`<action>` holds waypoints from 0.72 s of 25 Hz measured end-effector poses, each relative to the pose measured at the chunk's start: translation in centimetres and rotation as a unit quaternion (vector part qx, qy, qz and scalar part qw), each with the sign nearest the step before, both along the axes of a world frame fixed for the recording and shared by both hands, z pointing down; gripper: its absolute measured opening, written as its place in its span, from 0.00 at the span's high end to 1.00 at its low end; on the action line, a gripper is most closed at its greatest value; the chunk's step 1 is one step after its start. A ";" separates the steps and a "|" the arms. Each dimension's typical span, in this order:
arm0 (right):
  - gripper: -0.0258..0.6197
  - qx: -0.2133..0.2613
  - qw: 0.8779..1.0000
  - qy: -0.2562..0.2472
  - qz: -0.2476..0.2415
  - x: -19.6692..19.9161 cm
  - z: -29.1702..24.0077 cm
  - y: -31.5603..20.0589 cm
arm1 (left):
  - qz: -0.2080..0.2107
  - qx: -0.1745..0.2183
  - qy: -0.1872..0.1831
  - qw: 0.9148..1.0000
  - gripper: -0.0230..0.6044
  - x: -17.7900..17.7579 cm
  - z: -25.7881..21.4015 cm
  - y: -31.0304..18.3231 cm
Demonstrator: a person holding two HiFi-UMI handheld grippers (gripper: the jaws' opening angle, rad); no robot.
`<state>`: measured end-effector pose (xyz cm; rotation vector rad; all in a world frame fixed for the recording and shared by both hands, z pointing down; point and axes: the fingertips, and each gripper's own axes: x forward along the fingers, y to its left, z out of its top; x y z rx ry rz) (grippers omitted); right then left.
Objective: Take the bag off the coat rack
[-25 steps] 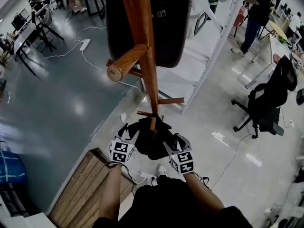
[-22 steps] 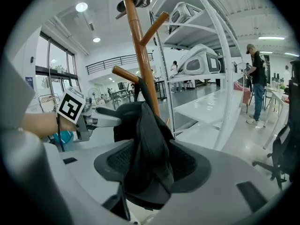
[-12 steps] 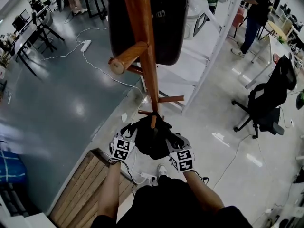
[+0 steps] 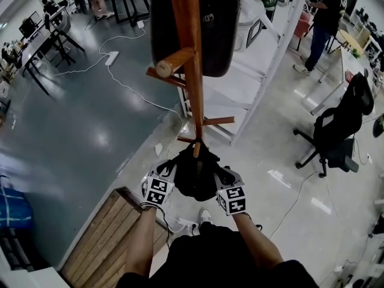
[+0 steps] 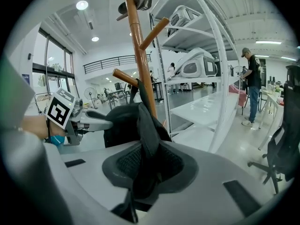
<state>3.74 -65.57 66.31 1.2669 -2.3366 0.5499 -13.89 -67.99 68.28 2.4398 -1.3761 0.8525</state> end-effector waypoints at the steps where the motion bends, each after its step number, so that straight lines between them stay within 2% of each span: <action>1: 0.84 0.001 1.000 0.000 0.000 0.0 -0.1 0.1 | -0.002 0.000 0.002 1.000 0.82 0.0 -0.1 0.2; 11: 0.85 0.018 1.000 -0.007 0.006 0.4 -2.6 1.9 | -0.017 0.019 0.014 1.000 0.82 0.4 -3.3 2.8; 18: 0.85 0.036 0.999 -0.011 0.006 -0.3 -5.4 4.5 | -0.034 0.037 0.039 0.998 0.82 -0.2 -6.6 5.8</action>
